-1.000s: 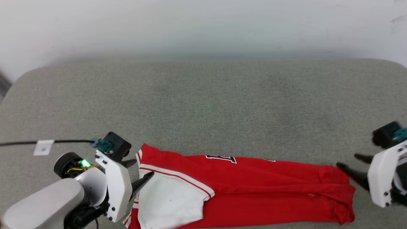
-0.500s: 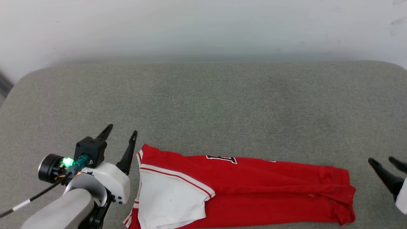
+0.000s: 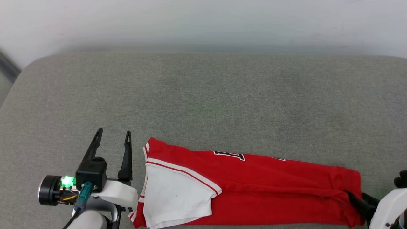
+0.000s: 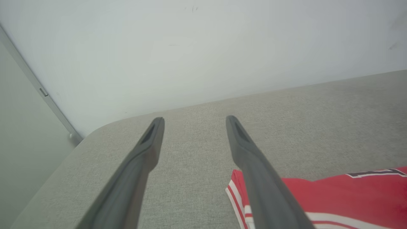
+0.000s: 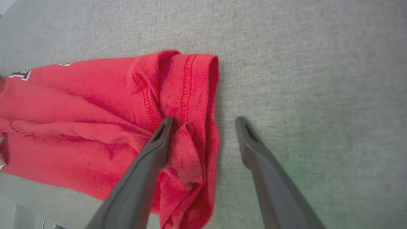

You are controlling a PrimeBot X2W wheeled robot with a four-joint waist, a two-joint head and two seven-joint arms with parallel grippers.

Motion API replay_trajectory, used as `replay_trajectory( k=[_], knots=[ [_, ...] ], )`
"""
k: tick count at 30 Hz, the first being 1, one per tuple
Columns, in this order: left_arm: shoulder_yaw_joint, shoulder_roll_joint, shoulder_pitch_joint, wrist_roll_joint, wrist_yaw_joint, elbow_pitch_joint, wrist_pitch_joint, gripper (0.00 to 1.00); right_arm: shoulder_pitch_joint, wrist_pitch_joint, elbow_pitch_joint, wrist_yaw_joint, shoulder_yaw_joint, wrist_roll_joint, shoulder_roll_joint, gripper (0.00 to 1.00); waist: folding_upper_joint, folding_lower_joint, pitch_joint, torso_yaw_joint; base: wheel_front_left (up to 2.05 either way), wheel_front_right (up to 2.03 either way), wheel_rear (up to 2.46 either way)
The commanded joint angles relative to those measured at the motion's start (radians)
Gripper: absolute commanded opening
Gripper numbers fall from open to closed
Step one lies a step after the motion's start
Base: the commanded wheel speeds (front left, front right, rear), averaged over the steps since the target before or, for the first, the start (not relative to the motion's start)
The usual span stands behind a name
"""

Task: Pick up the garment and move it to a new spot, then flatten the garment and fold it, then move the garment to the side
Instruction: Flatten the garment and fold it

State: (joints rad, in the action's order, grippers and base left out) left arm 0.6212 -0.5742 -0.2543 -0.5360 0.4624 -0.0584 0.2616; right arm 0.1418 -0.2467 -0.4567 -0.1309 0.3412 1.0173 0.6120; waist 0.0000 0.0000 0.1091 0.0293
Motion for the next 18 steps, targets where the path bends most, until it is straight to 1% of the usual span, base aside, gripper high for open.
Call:
replay_trajectory(
  k=[1, 4, 8, 9, 10, 11, 12, 13, 14, 15, 16, 17, 18],
  knots=[
    [-0.023, 0.017, 0.023, 0.024, -0.008, 0.001, 0.004, 1.0, -0.013, -0.014, -0.004, 0.0, 0.008, 0.005, -0.015, 1.0, 0.0, 0.0, 0.005, 0.006, 0.0, 0.0, 0.0],
    [-0.083, 0.067, 0.064, 0.09, -0.03, 0.003, 0.004, 1.0, -0.028, -0.061, -0.014, 0.0, 0.035, 0.016, -0.042, 1.0, 0.0, 0.0, 0.008, 0.016, 0.0, 0.0, 0.0],
    [-0.176, 0.138, 0.122, 0.175, -0.045, 0.026, 0.004, 1.0, -0.043, -0.105, -0.031, 0.0, 0.086, 0.011, -0.073, 1.0, 0.0, 0.0, 0.011, 0.021, 0.0, 0.0, 0.0],
    [-0.202, 0.159, 0.139, 0.195, -0.046, 0.033, 0.004, 1.0, -0.047, -0.114, -0.038, 0.0, 0.1, 0.011, -0.082, 1.0, 0.0, 0.0, 0.012, 0.022, 0.0, 0.0, 0.0],
    [-0.253, 0.195, 0.171, 0.231, -0.054, 0.045, 0.004, 1.0, -0.048, -0.125, -0.05, 0.0, 0.123, 0.01, -0.098, 1.0, 0.0, 0.0, 0.012, 0.022, 0.0, 0.0, 0.0],
    [-0.253, 0.195, 0.171, 0.231, -0.054, 0.045, 0.004, 1.0, -0.048, -0.125, -0.05, 0.0, 0.123, 0.01, -0.098, 1.0, 0.0, 0.0, 0.012, 0.022, 0.0, 0.0, 0.0],
    [-0.299, 0.227, 0.2, 0.266, -0.066, 0.054, 0.004, 1.0, -0.048, -0.125, -0.054, -0.001, 0.143, 0.011, -0.11, 1.0, 0.0, 0.0, 0.011, 0.022, 0.0, 0.0, 0.0],
    [-0.319, 0.243, 0.215, 0.285, -0.073, 0.059, 0.004, 1.0, -0.047, -0.122, -0.054, -0.001, 0.15, 0.013, -0.114, 0.49, 0.0, 0.0, 0.01, 0.022, 0.0, 0.0, 0.0],
    [-0.339, 0.257, 0.229, 0.3, -0.077, 0.061, 0.005, 1.0, -0.046, -0.119, -0.054, -0.001, 0.156, 0.015, -0.115, 0.24, 0.0, 0.0, 0.009, 0.022, 0.0, 0.0, 0.0],
    [-0.356, 0.271, 0.242, 0.314, -0.085, 0.063, 0.004, 1.0, -0.041, -0.114, -0.054, -0.001, 0.161, 0.013, -0.112, 0.07, 0.0, 0.0, 0.006, 0.022, 0.0, 0.0, 0.0],
    [-0.356, 0.271, 0.242, 0.314, -0.085, 0.063, 0.004, 1.0, -0.041, -0.114, -0.054, -0.001, 0.161, 0.013, -0.112, 0.07, 0.0, 0.0, 0.006, 0.022, 0.0, 0.0, 0.0],
    [-0.372, 0.283, 0.253, 0.33, -0.095, 0.065, 0.004, 1.0, -0.035, -0.109, -0.055, -0.001, 0.162, 0.013, -0.107, 0.0, 0.0, 0.0, 0.004, 0.021, 0.0, 0.0, 0.0],
    [-0.384, 0.292, 0.262, 0.346, -0.104, 0.065, 0.004, 1.0, -0.03, -0.107, -0.055, -0.001, 0.163, 0.018, -0.101, 0.0, 0.0, 0.0, 0.001, 0.021, 0.0, 0.0, 0.0]
  ],
)
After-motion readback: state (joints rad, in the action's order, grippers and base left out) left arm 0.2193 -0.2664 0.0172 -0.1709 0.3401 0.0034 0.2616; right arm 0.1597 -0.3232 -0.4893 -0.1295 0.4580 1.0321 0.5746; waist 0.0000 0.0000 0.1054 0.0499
